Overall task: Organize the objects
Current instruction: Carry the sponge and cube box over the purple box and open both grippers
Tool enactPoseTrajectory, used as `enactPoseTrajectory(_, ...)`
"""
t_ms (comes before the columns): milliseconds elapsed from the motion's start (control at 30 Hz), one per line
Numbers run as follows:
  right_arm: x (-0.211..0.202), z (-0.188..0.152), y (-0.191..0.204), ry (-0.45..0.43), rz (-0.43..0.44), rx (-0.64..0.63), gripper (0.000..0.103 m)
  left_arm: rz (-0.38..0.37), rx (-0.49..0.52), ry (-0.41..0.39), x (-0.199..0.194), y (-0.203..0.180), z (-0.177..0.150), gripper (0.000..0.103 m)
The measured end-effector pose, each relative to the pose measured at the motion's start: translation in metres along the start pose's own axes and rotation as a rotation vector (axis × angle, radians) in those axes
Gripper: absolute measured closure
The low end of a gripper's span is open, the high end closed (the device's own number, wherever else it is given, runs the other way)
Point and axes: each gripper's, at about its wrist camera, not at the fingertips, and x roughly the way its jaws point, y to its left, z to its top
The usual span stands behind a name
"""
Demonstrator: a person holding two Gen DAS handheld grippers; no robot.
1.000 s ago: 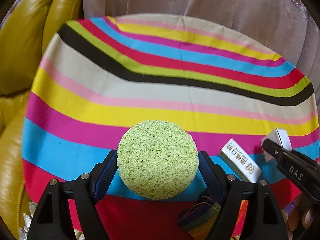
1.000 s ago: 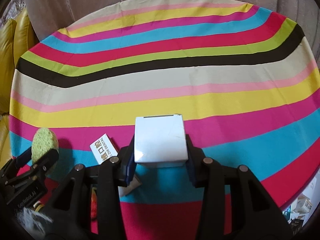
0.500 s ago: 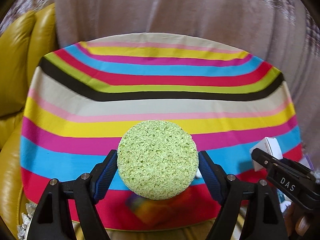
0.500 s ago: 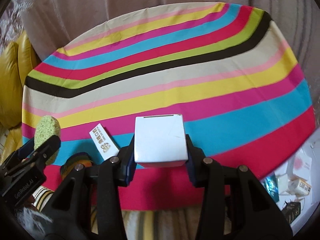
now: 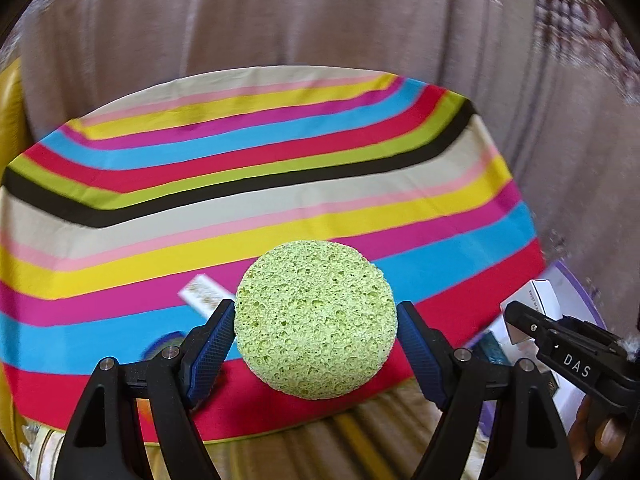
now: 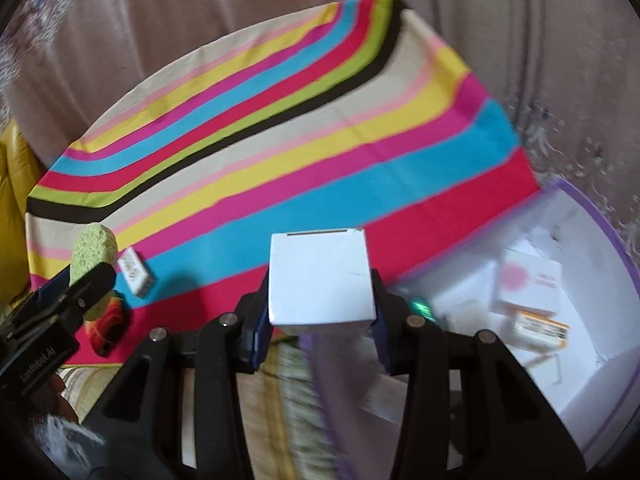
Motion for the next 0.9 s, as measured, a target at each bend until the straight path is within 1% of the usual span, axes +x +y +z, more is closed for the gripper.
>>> enactPoseTrajectory(200, -0.019, -0.013, -0.052, 0.002, -0.083, 0.061, 0.057, -0.072, 0.066, 0.022, 0.006, -0.043, 0.000, 0.023)
enactPoseTrajectory(433, -0.039, -0.030, -0.114, 0.018, -0.184, 0.146, 0.057, -0.185, 0.165, 0.059, 0.014, -0.100, -0.004, 0.023)
enactPoseTrajectory(700, -0.045, -0.042, -0.160, 0.046, -0.300, 0.189, 0.057, -0.284, 0.262, 0.099, 0.023, -0.156, -0.012, 0.023)
enactPoseTrajectory(900, -0.048, -0.048, -0.185, 0.064, -0.353, 0.224, 0.057, -0.342, 0.307, 0.121, 0.028, -0.186, -0.017, 0.023)
